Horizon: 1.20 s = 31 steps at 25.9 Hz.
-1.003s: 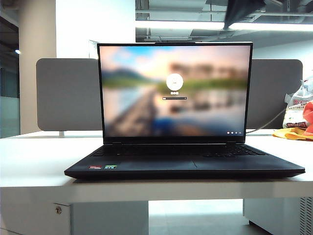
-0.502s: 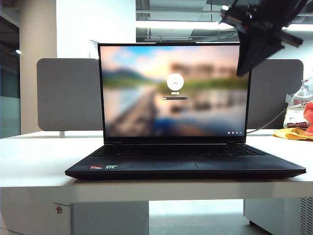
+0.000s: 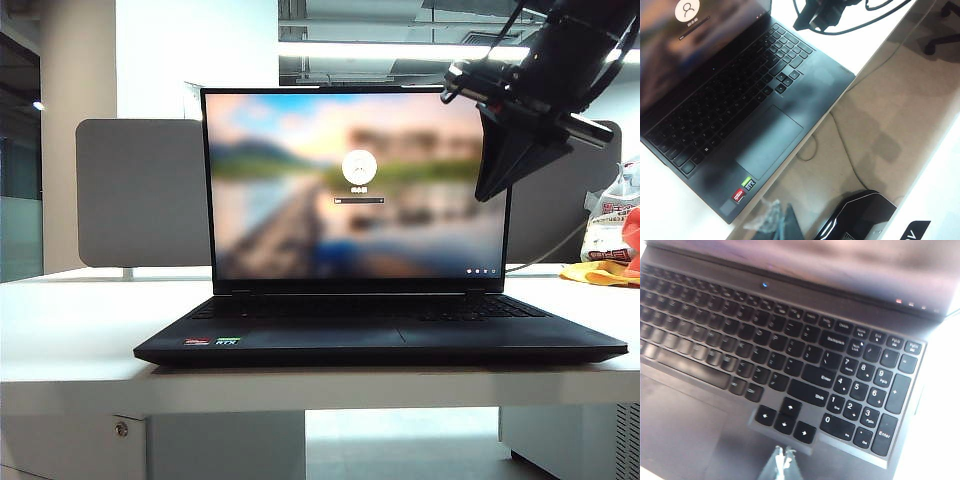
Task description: Open the lid of the laptop and use the keypad to enter the password "123".
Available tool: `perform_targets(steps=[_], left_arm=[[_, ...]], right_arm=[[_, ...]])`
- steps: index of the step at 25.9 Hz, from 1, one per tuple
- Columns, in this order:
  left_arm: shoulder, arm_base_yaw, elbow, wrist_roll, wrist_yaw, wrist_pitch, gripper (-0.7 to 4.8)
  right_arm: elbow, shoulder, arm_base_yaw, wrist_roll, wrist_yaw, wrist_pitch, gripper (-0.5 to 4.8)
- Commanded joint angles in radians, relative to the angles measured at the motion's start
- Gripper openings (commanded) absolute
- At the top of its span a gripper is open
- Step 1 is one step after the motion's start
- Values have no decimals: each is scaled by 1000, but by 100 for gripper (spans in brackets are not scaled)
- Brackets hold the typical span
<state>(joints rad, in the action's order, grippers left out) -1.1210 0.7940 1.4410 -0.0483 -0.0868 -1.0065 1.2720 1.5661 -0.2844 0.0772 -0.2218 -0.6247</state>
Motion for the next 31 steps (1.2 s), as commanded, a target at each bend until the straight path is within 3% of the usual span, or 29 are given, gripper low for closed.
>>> perform_targets(steps=[1,10,31], left_arm=[[2,1,0,3,-7,14,-5],[1,1,0,3,-6,11,-4],[-35,0,-4,3,-4,34,-5]], right_arm=[[0,21,-1,1,2,24,-2],[-95,119,0,1,27,137,-2],[-92,227,3,5,67,285,-2]])
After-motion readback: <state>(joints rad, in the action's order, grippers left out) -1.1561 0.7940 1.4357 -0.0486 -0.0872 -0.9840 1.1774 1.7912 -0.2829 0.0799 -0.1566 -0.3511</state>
